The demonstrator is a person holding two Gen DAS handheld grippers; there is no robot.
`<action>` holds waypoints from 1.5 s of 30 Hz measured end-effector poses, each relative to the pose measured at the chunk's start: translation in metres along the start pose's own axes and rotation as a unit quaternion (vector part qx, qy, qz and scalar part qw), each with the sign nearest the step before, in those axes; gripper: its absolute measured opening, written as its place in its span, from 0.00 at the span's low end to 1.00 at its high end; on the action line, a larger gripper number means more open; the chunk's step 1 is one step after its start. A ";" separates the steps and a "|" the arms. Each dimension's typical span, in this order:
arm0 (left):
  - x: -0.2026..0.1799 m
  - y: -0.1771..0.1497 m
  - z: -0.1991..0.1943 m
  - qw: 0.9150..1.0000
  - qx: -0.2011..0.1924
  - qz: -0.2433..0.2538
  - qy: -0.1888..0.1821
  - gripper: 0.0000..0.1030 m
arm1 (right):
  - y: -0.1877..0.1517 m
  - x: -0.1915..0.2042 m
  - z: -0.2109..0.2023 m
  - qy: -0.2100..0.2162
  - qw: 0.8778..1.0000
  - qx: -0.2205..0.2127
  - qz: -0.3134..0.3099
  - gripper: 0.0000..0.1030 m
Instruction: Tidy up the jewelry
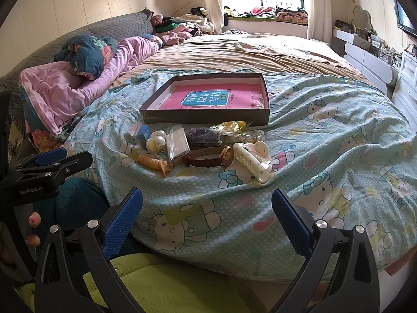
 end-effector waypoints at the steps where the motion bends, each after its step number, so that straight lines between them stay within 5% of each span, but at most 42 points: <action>1: 0.000 0.000 0.000 1.000 0.000 0.000 -0.001 0.92 | 0.000 0.000 0.000 0.001 1.000 0.000 0.000 0.96; 16: 0.007 0.002 0.003 1.000 0.001 -0.011 0.013 0.92 | 0.002 -0.001 0.007 0.004 1.000 0.004 -0.007 0.96; 31: 0.038 -0.001 0.046 0.998 0.045 -0.042 0.027 0.92 | 0.021 -0.036 0.038 -0.010 1.000 0.016 -0.008 0.96; 45: 0.020 0.022 0.100 0.995 0.082 -0.044 -0.021 0.92 | 0.035 -0.084 0.065 -0.035 0.999 0.023 0.022 0.96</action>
Point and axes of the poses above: each gripper's, at about its wrist camera, not at the fingertips, and z roughly the way its jaws point, x to its left, y to its top, the point moved 7 cm from there along z, roughly the way its jaws point, and after that the axes turned 7 degrees about y, right-handed, at the moved point
